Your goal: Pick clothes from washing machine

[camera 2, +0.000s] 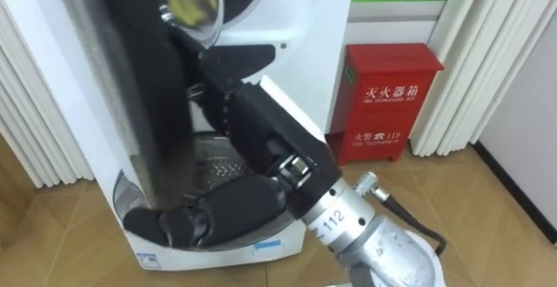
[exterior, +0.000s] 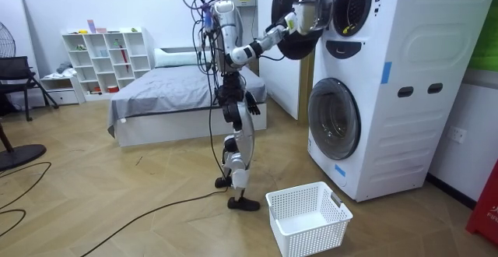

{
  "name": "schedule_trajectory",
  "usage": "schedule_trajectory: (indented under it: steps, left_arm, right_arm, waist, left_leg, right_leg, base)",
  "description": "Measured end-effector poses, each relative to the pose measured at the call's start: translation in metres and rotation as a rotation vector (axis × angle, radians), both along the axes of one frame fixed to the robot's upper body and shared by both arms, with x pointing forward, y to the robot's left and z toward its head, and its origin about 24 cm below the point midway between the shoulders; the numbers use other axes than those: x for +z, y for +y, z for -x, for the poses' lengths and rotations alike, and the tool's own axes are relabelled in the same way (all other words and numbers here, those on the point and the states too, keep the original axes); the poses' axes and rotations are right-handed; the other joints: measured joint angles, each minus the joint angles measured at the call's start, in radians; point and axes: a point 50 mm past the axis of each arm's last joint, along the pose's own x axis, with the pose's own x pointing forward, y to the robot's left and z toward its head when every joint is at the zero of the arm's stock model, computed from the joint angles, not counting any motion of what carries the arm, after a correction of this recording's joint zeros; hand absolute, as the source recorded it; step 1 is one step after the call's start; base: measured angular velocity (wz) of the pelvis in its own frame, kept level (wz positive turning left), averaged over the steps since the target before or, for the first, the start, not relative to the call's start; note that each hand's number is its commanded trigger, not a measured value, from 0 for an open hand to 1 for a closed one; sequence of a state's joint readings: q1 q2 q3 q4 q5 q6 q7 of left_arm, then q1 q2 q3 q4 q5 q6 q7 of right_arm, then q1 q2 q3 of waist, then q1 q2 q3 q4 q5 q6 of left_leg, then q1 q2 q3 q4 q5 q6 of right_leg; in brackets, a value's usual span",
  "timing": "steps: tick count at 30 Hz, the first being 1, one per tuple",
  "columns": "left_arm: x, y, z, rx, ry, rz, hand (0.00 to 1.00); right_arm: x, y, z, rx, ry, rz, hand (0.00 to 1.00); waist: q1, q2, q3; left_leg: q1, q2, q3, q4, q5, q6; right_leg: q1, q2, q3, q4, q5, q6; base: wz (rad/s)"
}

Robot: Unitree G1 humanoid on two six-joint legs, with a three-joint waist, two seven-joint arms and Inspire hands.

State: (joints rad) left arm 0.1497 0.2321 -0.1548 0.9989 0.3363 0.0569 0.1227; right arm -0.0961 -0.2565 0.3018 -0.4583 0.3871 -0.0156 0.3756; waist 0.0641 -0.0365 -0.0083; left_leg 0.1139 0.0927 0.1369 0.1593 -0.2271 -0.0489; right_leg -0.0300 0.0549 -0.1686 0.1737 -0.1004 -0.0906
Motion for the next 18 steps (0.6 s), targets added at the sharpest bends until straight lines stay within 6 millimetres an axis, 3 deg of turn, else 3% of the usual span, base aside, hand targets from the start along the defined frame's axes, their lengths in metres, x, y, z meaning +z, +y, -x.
schedule_trajectory:
  steps: [7,11,18]
  left_arm:
    - [-0.001,0.001,0.005,0.017,0.014,0.011,0.00]
    - [-0.002,0.004,0.012,0.026,0.022,0.010,0.00]
    - [-0.002,0.007,0.016,0.061,0.026,0.012,0.00]
  right_arm:
    - [-0.003,0.014,0.008,0.104,0.007,-0.017,0.00]
    - [-0.005,0.019,0.010,0.146,0.014,-0.018,0.00]
    - [-0.013,0.026,0.012,0.187,0.035,0.034,0.00]
  waist:
    - [0.039,-0.006,0.0012]
    - [0.072,-0.025,0.0101]
    - [0.112,-0.034,0.0094]
  left_leg:
    - [0.001,0.001,-0.002,0.000,0.000,0.000]
    - [0.000,0.001,-0.006,-0.001,0.000,0.000]
    - [-0.015,-0.003,-0.033,0.001,0.000,0.000]
  right_leg:
    - [0.004,0.000,-0.007,-0.002,0.000,0.000]
    - [0.010,-0.003,-0.020,-0.007,-0.003,0.002]
    - [0.018,-0.010,-0.054,-0.022,-0.003,0.005]
  base:
    - [0.01]
    - [0.10]
    - [0.16]
